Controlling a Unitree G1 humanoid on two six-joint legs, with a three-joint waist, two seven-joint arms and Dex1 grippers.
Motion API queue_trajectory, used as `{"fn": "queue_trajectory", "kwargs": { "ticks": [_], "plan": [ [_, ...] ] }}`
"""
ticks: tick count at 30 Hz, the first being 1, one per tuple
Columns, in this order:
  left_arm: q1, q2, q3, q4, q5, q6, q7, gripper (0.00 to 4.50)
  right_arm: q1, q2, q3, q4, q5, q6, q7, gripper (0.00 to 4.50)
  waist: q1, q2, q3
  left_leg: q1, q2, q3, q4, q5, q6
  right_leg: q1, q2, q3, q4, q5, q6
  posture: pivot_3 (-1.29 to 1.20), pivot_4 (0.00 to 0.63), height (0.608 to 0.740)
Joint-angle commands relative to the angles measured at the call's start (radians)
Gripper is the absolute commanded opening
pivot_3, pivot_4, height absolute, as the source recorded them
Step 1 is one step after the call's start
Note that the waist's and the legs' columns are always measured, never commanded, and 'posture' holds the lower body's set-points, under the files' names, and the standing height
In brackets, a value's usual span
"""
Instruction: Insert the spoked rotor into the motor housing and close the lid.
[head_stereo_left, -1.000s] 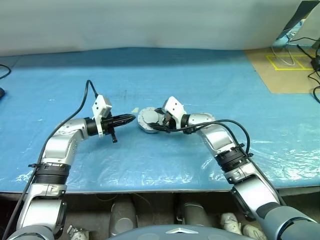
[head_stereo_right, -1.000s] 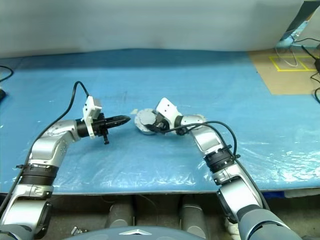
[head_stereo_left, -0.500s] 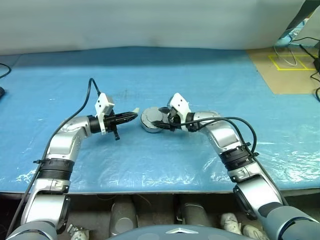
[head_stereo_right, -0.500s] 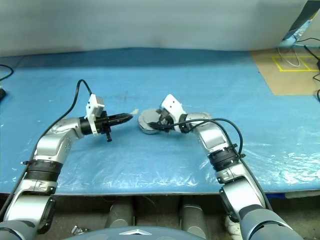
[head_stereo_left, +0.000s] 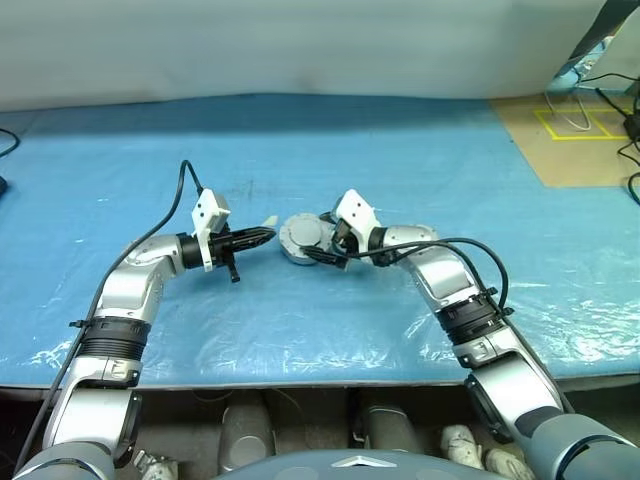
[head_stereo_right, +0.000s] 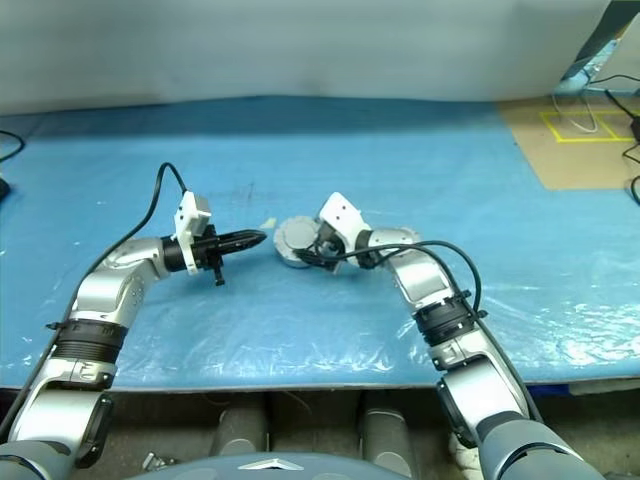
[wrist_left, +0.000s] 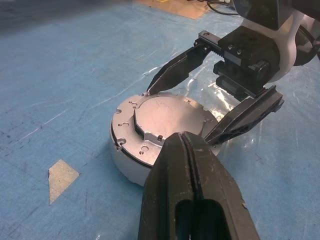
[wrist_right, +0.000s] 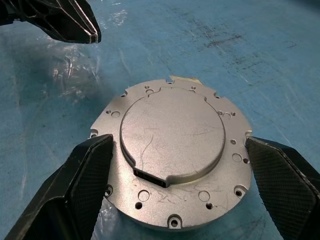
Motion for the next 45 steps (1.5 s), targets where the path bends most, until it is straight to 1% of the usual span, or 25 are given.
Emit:
{"fn": "queue_trajectory", "kwargs": {
  "ticks": [1,4,8,17,26,29,31,32,40,45],
  "plan": [
    [-0.016,0.005,0.009,-0.015,-0.004,-0.019,-0.005,0.00,0.005,0.017,-0.017,-0.022,0.027,0.033,0.005,4.45,0.000,0.000,0.000,0.000,0.000,0.000,0.000,0.000,0.000,0.000,0.000,0.000,0.000,0.000,0.000,0.00,0.150,0.740],
    [-0.019,0.006,0.011,-0.010,-0.005,-0.020,-0.005,0.00,-0.005,0.031,-0.060,-0.076,0.096,0.091,0.030,4.45,0.000,0.000,0.000,0.000,0.000,0.000,0.000,0.000,0.000,0.000,0.000,0.000,0.000,0.000,0.000,0.00,0.150,0.740],
    [-0.017,0.002,0.016,-0.011,-0.018,-0.003,-0.006,0.00,-0.026,0.038,-0.082,-0.093,0.106,0.092,0.007,4.45,0.001,0.000,0.000,-0.001,0.000,0.000,0.000,0.000,0.000,0.000,0.000,0.000,0.000,0.000,0.000,0.00,0.150,0.740],
    [-0.014,0.007,0.005,0.004,0.001,-0.026,-0.013,0.00,-0.026,0.041,-0.025,-0.024,0.032,0.020,-0.015,4.45,0.001,0.000,0.000,-0.001,0.000,0.000,0.000,0.000,0.000,0.000,0.000,0.000,0.000,0.000,0.000,0.00,0.150,0.740],
    [-0.014,0.005,0.008,0.010,0.004,-0.032,-0.012,0.00,-0.015,0.051,-0.023,0.053,0.006,-0.032,-0.040,4.45,0.001,0.000,0.000,-0.001,0.000,0.000,0.000,0.000,0.000,-0.001,0.000,0.000,0.000,0.000,0.000,0.00,0.150,0.740],
    [-0.015,0.005,0.008,0.010,0.003,-0.030,-0.014,0.00,-0.007,0.053,-0.025,0.052,0.016,-0.035,-0.029,3.85,0.000,0.000,0.000,0.000,0.000,0.000,0.000,0.000,0.000,0.000,0.000,0.000,0.000,0.000,0.000,0.00,0.150,0.740],
    [-0.015,0.006,0.008,0.012,0.004,-0.032,-0.015,0.00,-0.004,0.050,-0.023,0.043,0.016,-0.032,-0.023,3.14,0.000,0.000,0.000,-0.001,0.000,0.000,0.000,0.000,0.000,0.000,0.000,0.000,0.000,0.000,0.000,0.00,0.150,0.740],
    [-0.016,0.006,0.007,0.013,0.005,-0.032,-0.015,0.00,-0.003,0.047,-0.020,0.040,0.013,-0.025,-0.022,2.95,0.000,0.000,0.000,-0.001,0.000,0.000,0.000,0.000,0.000,0.000,0.000,0.000,0.000,0.000,0.000,0.00,0.150,0.740],
    [-0.021,0.002,0.003,0.020,0.010,-0.036,-0.021,0.00,-0.001,0.038,-0.011,0.018,0.005,-0.008,-0.008,2.95,0.001,0.000,0.000,-0.001,0.000,0.000,0.000,0.000,0.000,0.000,0.000,0.000,0.000,0.000,0.000,0.00,0.150,0.740],
    [-0.021,0.000,0.002,0.023,0.012,-0.040,-0.022,0.00,0.004,0.059,-0.017,0.010,0.016,0.012,-0.022,2.95,0.001,0.000,0.000,-0.001,0.000,0.000,0.000,0.000,0.000,0.000,0.000,0.000,0.000,0.000,0.000,0.00,0.150,0.740]
  ]
}}
